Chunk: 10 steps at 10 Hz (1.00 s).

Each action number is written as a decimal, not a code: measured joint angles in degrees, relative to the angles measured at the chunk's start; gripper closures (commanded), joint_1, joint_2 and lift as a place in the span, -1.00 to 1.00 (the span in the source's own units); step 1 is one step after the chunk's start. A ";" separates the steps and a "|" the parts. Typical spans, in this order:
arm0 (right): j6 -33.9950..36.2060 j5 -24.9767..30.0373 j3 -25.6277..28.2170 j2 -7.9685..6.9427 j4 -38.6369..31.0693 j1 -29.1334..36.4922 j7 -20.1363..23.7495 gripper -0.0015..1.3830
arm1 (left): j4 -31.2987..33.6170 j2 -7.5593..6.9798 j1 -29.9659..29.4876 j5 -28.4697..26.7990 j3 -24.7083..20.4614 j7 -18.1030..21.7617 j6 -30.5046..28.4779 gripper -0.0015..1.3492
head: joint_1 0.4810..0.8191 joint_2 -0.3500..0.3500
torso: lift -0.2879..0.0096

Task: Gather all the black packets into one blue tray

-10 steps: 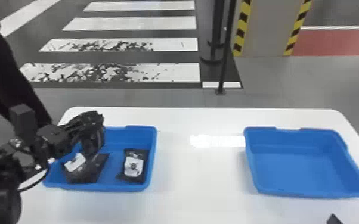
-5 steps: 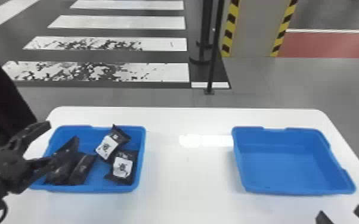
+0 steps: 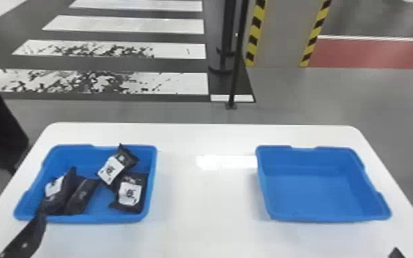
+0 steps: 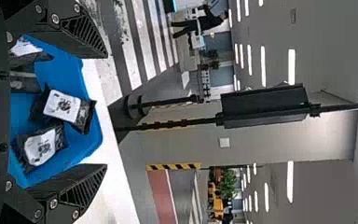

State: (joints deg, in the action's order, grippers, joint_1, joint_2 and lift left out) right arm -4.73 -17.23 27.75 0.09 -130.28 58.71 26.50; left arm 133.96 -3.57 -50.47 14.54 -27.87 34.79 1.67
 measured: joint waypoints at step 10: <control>-13.42 -4.63 -0.10 0.00 4.55 6.71 -5.06 -0.73 | -0.02 3.48 -6.68 -4.90 -6.77 -1.57 7.05 -0.72 | 0.27 -0.18 | 0.20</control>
State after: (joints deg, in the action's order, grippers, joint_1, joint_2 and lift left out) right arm -18.15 -21.87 27.65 0.09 -125.72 65.42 21.44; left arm 133.94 -0.09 -57.15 9.64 -34.63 33.22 8.72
